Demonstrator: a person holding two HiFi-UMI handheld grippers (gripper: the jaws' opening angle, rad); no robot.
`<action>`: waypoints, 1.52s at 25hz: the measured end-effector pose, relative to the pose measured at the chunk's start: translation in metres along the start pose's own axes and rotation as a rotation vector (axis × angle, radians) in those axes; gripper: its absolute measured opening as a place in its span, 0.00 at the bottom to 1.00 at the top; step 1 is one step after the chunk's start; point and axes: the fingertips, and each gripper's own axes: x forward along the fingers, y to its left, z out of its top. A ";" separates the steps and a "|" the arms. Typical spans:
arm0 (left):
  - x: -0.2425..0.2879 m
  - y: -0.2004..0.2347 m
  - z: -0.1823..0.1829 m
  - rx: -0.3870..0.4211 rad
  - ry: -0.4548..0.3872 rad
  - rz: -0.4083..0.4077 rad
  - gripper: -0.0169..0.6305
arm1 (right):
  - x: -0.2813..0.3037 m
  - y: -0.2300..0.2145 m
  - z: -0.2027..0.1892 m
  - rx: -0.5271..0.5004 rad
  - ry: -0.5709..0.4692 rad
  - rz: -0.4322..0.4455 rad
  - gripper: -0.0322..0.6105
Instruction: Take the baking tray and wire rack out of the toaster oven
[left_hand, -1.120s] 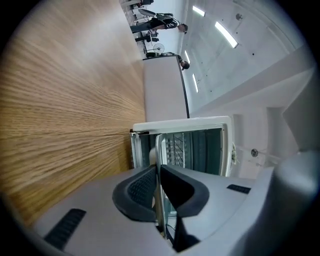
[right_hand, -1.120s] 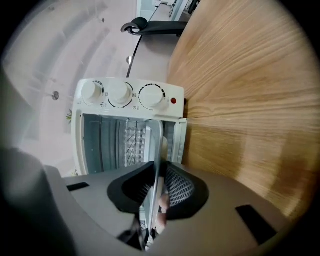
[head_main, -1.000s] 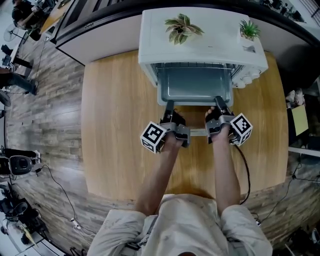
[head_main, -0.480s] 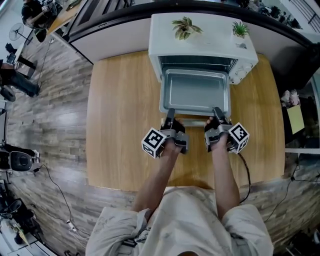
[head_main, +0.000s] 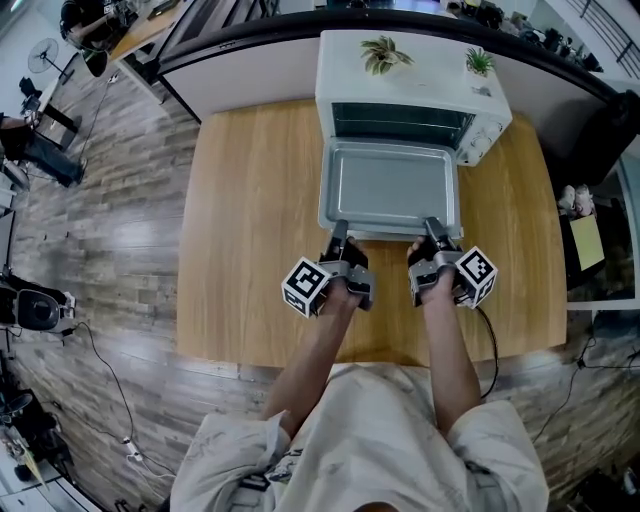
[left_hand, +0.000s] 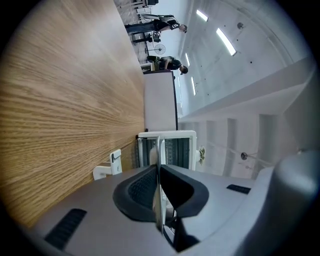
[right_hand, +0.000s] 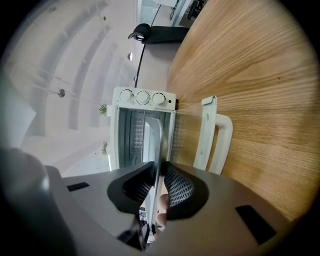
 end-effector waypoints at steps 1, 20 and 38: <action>-0.002 -0.001 0.002 0.001 -0.005 -0.004 0.08 | 0.000 0.001 -0.002 -0.002 0.005 0.002 0.18; -0.131 0.018 0.145 -0.023 -0.445 0.030 0.08 | 0.066 0.017 -0.188 -0.102 0.433 -0.003 0.18; -0.250 0.064 0.208 -0.110 -0.772 0.118 0.08 | 0.072 -0.016 -0.331 -0.186 0.744 -0.124 0.18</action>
